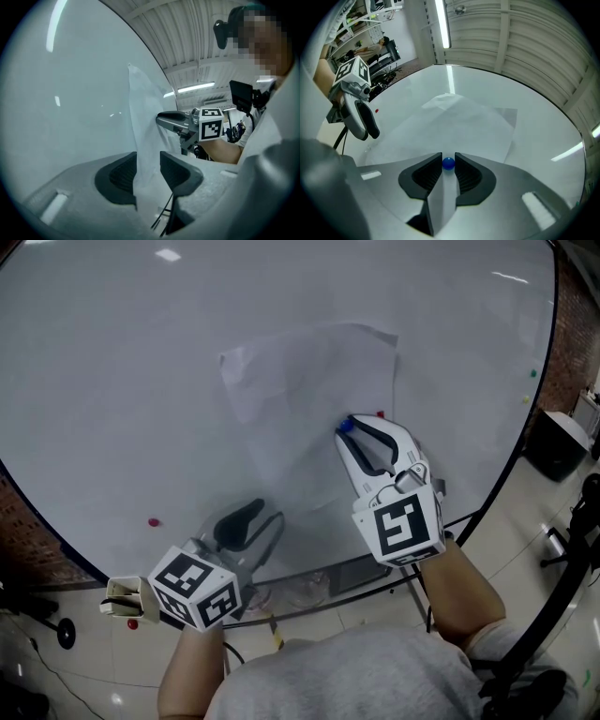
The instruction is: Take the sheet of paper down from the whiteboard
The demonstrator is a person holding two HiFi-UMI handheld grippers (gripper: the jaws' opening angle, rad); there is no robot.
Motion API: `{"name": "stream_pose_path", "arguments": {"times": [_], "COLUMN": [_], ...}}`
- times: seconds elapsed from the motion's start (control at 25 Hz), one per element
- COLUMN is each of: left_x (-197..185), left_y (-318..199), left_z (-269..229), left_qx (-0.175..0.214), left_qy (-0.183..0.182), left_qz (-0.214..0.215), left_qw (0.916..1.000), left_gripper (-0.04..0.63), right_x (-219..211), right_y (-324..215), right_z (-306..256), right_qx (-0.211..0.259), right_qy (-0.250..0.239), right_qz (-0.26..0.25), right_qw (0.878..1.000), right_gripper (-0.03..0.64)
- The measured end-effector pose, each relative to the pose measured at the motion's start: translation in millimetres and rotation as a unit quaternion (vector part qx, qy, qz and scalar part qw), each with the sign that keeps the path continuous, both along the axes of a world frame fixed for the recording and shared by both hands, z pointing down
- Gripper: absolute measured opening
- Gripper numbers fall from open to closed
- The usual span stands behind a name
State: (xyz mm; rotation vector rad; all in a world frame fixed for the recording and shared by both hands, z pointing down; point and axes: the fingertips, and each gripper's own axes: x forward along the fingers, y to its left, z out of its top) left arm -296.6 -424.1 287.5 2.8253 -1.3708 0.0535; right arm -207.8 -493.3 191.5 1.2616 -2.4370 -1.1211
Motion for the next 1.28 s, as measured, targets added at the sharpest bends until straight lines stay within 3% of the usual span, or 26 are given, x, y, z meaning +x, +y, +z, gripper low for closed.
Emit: {"name": "stream_pose_path", "arguments": {"times": [0.48, 0.76, 0.92, 1.28], "left_x": [7.1, 18.5, 17.9, 14.2], "left_y": [-18.7, -23.7, -26.3, -23.6], "left_z": [-1.6, -6.2, -9.4, -14.4], "left_qx": [-0.011, -0.005, 0.003, 0.013], "left_qy": [0.032, 0.02, 0.016, 0.013], "left_qz": [0.014, 0.021, 0.01, 0.001], "left_qw": [0.9993, 0.9996, 0.9998, 0.9998], "left_gripper": [0.16, 0.154, 0.002, 0.002], "right_x": [1.3, 1.0, 1.2, 4.7], "right_y": [0.8, 2.1, 2.4, 2.7], "right_z": [0.1, 0.2, 0.9, 1.1], "right_qx": [0.002, -0.002, 0.003, 0.002], "right_qy": [-0.006, 0.0, -0.003, -0.01], "right_qz": [-0.001, 0.004, 0.0, 0.001], "right_qw": [1.0, 1.0, 1.0, 1.0], "right_gripper": [0.086, 0.084, 0.084, 0.084]}}
